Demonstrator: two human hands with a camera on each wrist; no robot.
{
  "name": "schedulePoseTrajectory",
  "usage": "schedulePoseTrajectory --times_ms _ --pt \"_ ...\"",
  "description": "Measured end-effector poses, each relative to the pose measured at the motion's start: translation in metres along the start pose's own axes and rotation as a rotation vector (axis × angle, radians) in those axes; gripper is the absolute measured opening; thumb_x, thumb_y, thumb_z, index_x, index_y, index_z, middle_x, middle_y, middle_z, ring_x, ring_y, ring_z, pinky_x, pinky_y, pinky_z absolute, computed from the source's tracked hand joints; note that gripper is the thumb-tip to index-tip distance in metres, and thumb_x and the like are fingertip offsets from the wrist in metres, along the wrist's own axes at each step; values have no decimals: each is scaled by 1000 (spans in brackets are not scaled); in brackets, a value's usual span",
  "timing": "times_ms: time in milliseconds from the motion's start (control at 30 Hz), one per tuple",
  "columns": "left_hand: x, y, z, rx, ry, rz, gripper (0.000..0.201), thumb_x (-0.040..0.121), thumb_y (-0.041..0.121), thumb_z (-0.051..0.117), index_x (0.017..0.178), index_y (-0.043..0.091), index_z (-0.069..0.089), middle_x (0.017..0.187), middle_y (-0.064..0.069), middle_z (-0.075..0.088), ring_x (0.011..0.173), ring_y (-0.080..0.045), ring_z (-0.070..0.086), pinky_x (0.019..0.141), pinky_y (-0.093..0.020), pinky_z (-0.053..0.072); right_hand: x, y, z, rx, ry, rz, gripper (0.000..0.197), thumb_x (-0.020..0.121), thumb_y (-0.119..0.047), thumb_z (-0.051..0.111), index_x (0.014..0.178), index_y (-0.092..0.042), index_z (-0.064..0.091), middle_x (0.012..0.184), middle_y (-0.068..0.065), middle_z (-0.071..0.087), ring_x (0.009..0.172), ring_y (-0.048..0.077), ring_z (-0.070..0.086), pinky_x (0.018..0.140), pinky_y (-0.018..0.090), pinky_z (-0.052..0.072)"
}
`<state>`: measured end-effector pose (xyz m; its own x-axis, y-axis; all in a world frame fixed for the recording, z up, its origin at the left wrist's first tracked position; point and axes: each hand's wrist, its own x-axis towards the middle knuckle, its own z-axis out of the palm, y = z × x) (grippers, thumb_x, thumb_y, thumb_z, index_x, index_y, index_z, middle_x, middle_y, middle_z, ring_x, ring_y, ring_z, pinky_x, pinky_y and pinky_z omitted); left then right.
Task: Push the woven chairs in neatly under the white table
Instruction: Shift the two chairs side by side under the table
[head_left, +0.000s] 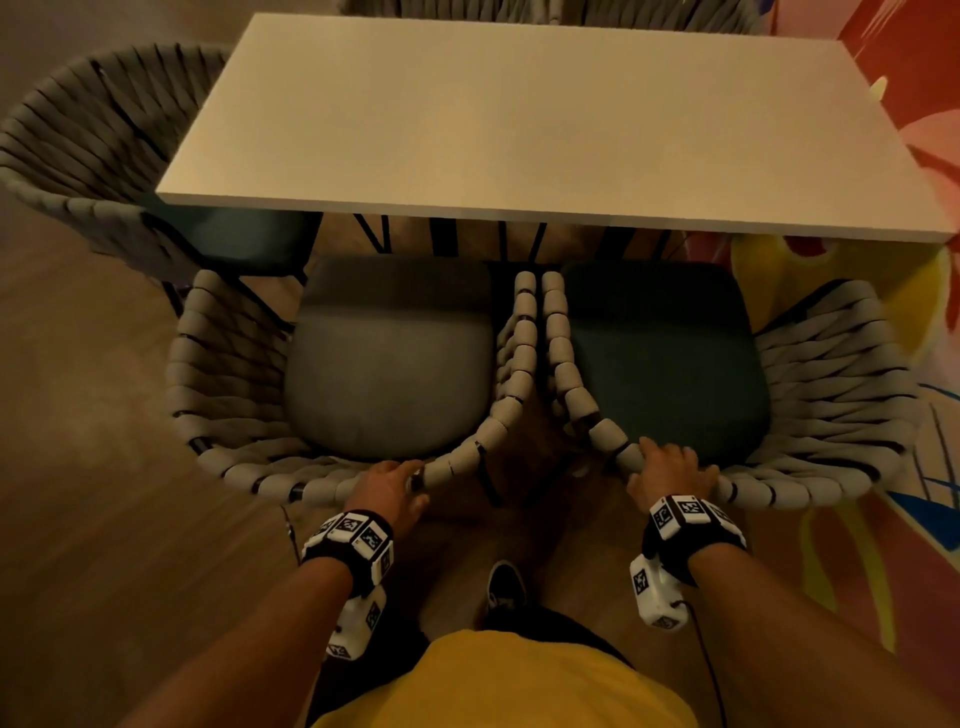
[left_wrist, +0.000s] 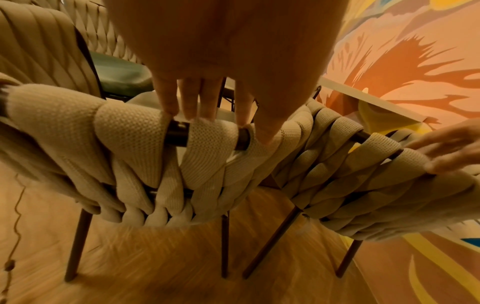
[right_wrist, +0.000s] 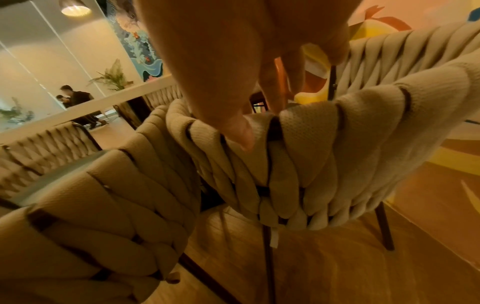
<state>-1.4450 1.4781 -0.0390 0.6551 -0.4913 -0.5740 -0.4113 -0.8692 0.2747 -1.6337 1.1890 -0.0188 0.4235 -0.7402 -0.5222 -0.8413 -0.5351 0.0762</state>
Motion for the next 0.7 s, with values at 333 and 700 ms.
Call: schedulePoseTrajectory --times_ms 333,700 --pt "-42 -105 -31 -153 131 29 28 91 28 57 119 24 61 132 -2 49 115 -23 53 98 -33 46 -54 -139 -32 91 68 -245 32 90 -34 51 121 -25 57 121 6 58 110 26 54 94 44 46" --pt "-89 -325 -105 -380 78 -117 20 92 20 55 108 25 66 100 4 60 99 -17 62 88 -32 53 -127 -372 -28 190 -80 -408 34 88 -33 62 121 -23 63 125 4 65 113 25 61 99 36 48"
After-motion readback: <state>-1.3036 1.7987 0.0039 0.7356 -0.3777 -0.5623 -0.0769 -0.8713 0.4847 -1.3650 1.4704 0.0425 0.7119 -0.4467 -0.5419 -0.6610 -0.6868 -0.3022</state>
